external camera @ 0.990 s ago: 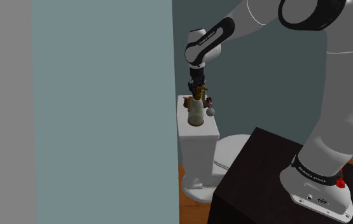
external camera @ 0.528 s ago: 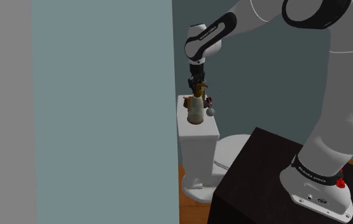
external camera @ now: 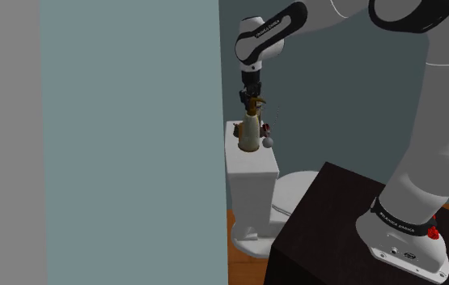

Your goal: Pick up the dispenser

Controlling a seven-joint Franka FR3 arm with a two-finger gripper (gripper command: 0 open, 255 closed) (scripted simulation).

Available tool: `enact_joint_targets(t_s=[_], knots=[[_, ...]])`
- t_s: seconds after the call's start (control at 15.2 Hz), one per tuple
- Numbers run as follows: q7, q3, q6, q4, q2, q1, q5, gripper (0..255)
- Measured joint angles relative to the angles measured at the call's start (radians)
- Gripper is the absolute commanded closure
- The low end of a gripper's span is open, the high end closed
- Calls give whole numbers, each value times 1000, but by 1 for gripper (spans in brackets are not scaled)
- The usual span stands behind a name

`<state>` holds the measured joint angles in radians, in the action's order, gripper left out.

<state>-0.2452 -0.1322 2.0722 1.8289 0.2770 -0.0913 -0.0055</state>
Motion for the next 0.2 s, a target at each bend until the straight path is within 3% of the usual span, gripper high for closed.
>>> enact_joint_targets(t_s=[0.2], knots=[[1, 0, -26, -14, -13, 1, -2, 255]])
